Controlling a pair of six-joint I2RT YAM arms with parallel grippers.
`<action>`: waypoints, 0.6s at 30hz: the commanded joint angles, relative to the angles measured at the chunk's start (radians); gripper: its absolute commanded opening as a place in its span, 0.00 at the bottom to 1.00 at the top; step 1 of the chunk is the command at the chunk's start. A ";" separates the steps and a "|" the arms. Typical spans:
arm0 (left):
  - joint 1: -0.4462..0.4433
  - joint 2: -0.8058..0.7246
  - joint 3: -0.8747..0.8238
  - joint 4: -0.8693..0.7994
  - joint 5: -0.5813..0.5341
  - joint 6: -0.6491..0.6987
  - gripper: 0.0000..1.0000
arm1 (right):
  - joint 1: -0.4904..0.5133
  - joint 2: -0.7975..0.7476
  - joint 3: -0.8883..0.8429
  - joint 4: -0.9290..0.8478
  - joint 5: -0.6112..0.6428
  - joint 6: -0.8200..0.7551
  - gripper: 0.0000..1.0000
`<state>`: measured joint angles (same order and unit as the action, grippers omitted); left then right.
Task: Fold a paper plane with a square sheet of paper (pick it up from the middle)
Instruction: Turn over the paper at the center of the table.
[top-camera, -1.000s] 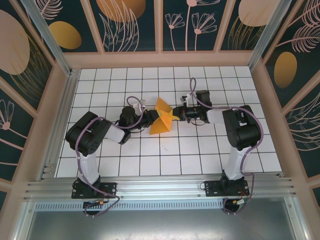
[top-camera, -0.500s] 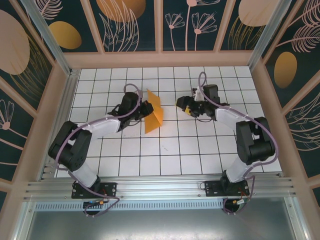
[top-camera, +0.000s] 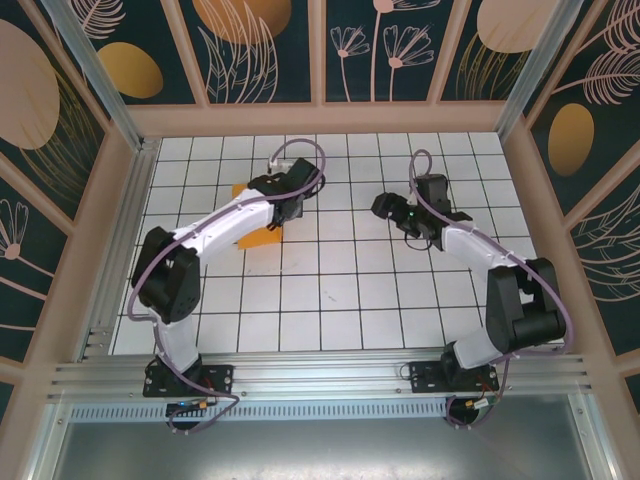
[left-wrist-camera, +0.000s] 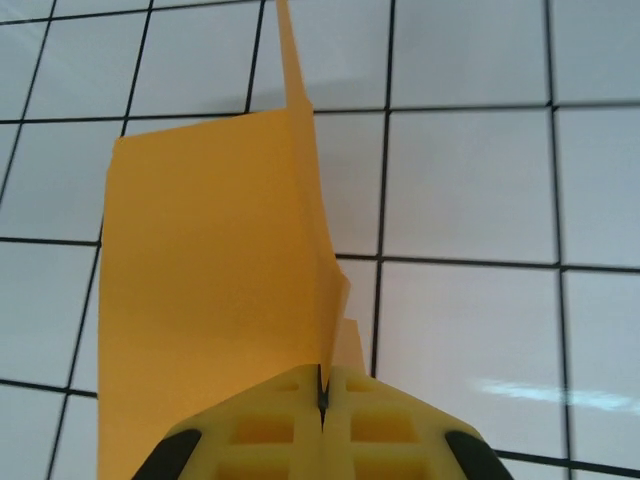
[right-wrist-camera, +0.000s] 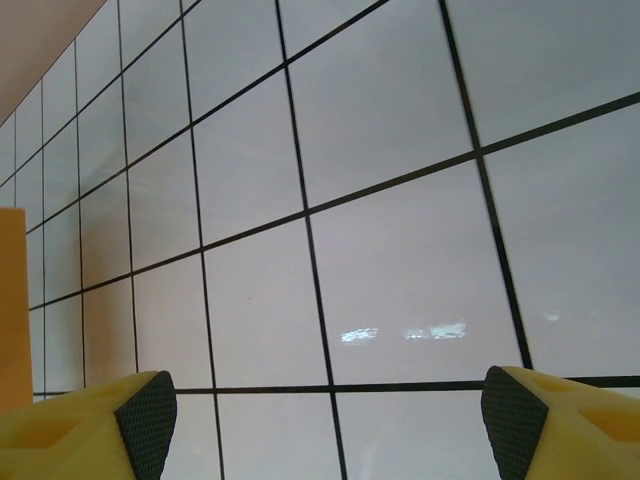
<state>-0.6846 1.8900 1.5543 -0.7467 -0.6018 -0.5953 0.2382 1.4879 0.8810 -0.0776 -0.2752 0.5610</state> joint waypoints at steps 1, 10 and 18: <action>-0.055 0.103 0.067 -0.191 -0.137 -0.017 0.00 | -0.036 -0.048 -0.034 -0.011 0.056 0.036 0.83; -0.194 0.382 0.297 -0.268 -0.050 -0.073 0.02 | -0.089 -0.083 -0.056 -0.025 0.054 0.062 0.82; -0.237 0.446 0.336 -0.128 0.157 -0.059 0.13 | -0.137 -0.124 -0.086 -0.032 0.061 0.086 0.82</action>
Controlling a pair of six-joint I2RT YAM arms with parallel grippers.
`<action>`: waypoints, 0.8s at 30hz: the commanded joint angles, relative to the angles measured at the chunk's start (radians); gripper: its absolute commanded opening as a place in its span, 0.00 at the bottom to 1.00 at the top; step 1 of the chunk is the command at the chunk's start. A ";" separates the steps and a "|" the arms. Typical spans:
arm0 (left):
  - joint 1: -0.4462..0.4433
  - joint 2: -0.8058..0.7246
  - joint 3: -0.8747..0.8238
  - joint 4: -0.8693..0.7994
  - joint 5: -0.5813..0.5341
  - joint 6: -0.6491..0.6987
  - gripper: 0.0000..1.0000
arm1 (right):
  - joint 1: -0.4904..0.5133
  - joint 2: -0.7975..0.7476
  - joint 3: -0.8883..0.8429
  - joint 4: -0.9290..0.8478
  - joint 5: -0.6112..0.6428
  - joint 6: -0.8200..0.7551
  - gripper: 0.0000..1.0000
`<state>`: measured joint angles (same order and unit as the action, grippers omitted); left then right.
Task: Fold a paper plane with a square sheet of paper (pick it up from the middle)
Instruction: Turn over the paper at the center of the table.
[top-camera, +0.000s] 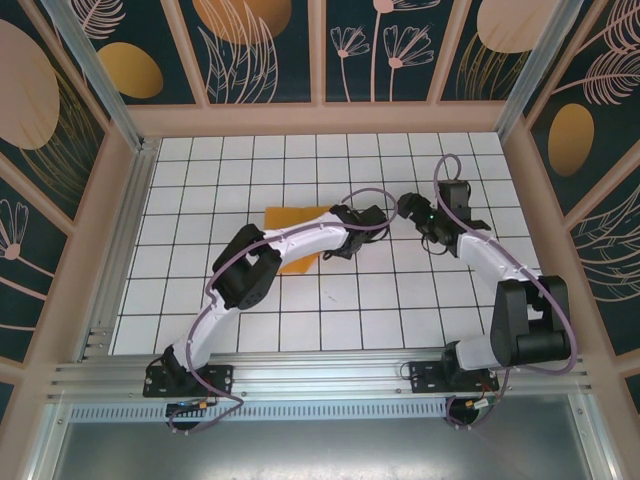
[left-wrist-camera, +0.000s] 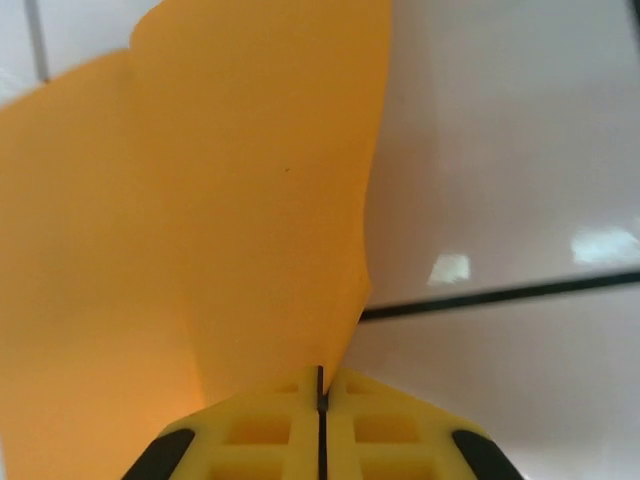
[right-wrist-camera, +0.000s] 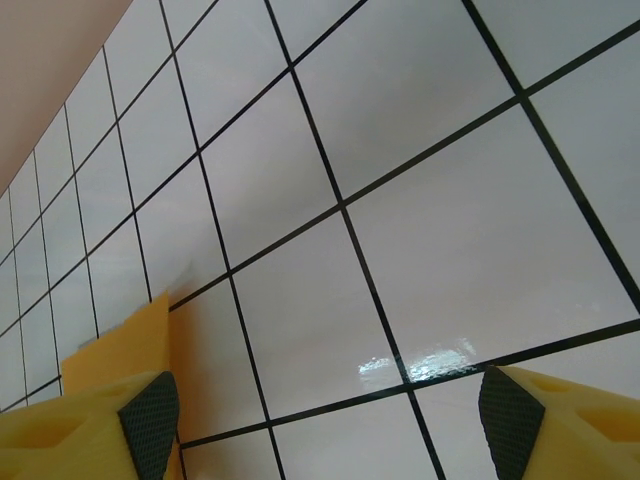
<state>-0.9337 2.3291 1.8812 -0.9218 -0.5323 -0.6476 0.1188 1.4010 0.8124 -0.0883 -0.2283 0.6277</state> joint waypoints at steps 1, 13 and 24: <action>0.013 0.006 0.001 0.076 0.106 -0.003 0.16 | -0.023 -0.042 -0.018 -0.025 0.012 0.017 0.82; 0.070 -0.133 -0.187 0.366 0.472 0.000 0.47 | -0.007 -0.057 -0.004 -0.030 -0.005 -0.029 0.82; 0.173 -0.546 -0.465 0.721 0.697 -0.060 0.67 | 0.092 0.000 0.042 0.020 -0.119 -0.105 0.81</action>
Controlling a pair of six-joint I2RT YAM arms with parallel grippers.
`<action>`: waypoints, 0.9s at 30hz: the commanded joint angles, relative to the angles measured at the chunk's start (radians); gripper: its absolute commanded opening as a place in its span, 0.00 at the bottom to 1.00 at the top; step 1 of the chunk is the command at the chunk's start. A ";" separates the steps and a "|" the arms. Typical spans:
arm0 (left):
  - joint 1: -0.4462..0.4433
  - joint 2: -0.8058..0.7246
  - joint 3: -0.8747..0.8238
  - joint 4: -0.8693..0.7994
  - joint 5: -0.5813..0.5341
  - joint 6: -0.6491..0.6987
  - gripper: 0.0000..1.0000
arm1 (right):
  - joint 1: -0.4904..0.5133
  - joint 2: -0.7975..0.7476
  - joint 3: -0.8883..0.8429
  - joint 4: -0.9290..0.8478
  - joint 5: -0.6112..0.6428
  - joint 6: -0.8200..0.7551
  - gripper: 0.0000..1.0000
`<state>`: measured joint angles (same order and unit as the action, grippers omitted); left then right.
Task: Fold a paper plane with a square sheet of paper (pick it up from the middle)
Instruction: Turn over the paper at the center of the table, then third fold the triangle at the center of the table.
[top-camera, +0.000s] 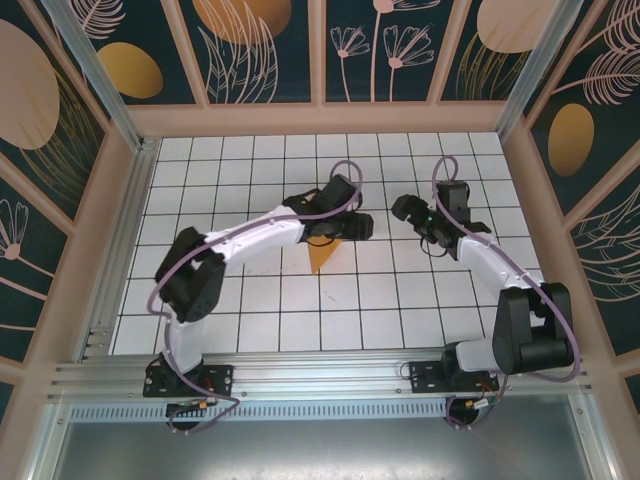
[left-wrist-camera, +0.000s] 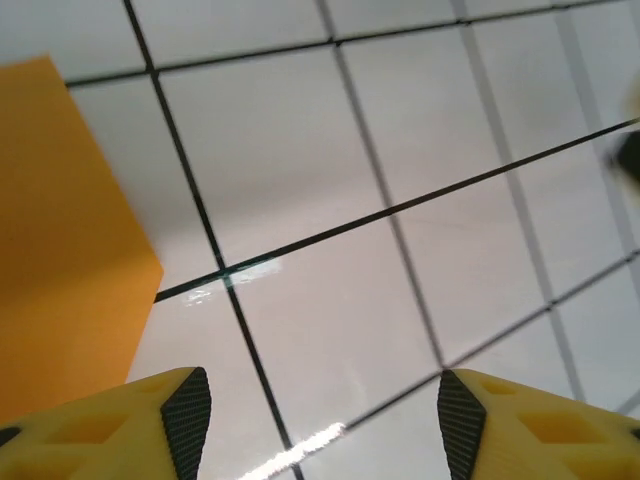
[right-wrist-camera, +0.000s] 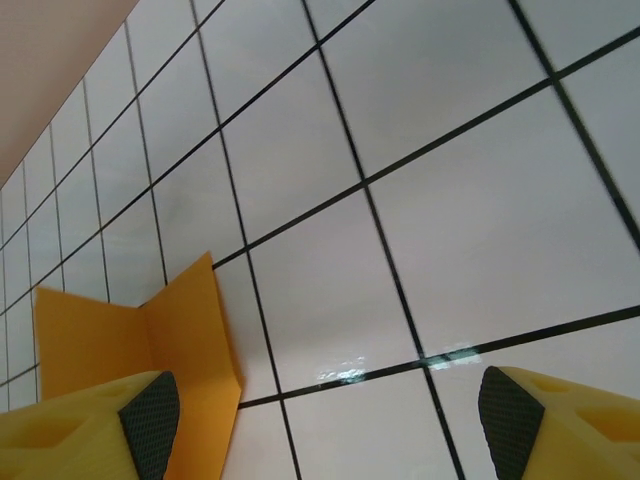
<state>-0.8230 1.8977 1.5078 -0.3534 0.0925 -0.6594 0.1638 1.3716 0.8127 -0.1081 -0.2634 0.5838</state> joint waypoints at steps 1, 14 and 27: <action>0.090 -0.167 -0.157 0.202 0.088 -0.063 0.69 | 0.071 0.049 0.052 0.042 -0.114 -0.081 0.82; 0.266 -0.316 -0.593 0.477 0.159 -0.231 0.73 | 0.198 0.273 0.029 0.098 -0.417 -0.102 0.85; 0.266 -0.072 -0.541 0.543 0.244 -0.292 0.36 | 0.221 0.354 0.066 0.024 -0.391 -0.088 0.81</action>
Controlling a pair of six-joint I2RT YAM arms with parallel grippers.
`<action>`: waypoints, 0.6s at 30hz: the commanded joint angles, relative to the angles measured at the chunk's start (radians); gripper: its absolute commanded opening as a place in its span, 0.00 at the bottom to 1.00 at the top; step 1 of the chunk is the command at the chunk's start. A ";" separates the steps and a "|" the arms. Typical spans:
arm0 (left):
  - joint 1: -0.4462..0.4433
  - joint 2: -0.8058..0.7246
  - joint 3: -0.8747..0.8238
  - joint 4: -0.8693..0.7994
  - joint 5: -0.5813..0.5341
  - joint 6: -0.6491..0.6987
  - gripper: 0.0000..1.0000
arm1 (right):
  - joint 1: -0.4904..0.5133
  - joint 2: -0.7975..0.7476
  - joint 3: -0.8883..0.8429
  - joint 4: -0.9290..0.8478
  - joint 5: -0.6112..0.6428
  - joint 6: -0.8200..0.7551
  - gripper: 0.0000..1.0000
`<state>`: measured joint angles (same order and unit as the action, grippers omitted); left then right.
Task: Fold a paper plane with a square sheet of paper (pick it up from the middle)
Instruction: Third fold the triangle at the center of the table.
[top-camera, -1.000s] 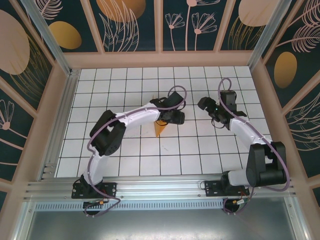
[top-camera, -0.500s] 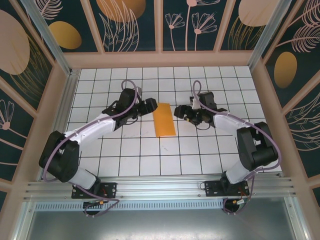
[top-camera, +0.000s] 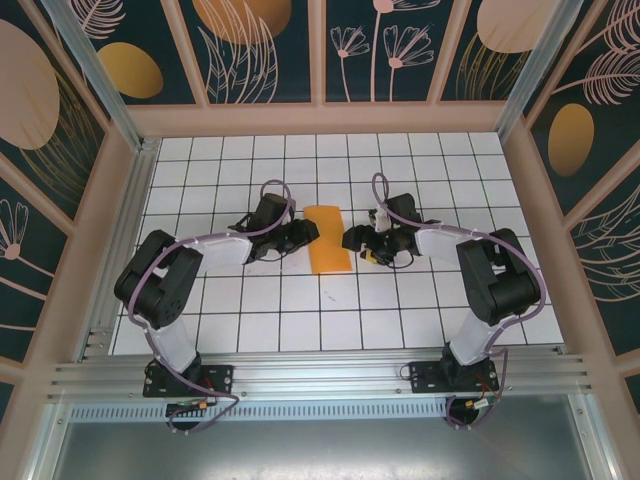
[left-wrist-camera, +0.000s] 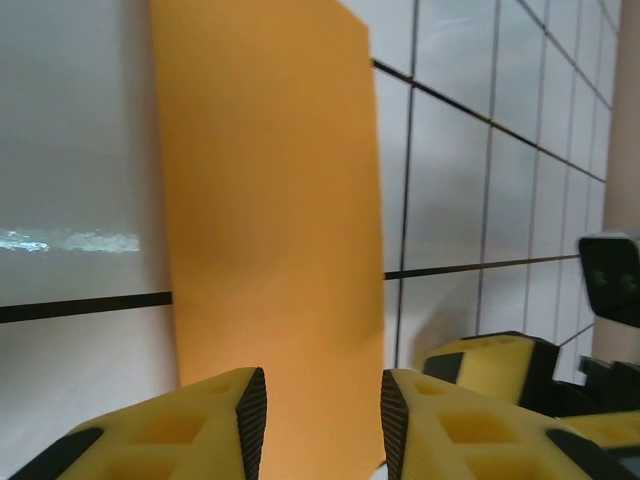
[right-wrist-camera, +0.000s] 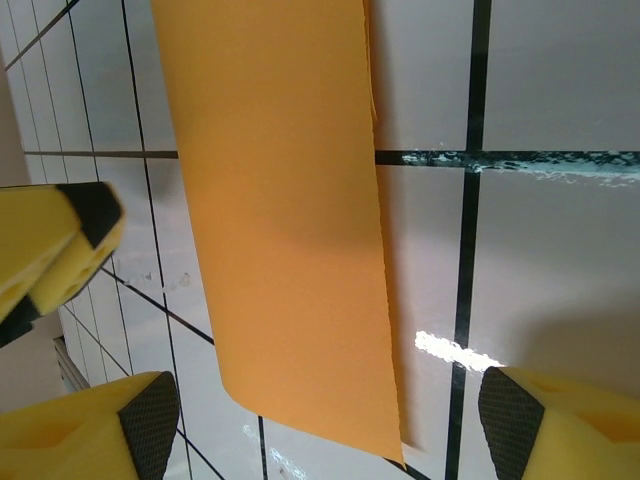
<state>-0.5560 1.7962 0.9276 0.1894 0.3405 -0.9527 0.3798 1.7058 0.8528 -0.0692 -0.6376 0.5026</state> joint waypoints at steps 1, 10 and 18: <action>-0.001 0.045 0.039 -0.021 -0.024 0.014 0.35 | 0.006 0.019 0.027 -0.016 -0.016 -0.007 0.81; -0.001 0.110 0.072 -0.069 -0.061 0.017 0.30 | 0.006 0.030 0.031 -0.012 -0.030 -0.003 0.81; -0.001 0.145 0.097 -0.171 -0.109 0.034 0.24 | 0.011 0.061 0.033 -0.015 -0.086 -0.014 0.77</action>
<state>-0.5560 1.9121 1.0046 0.0917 0.2707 -0.9436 0.3798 1.7447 0.8635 -0.0719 -0.6796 0.5026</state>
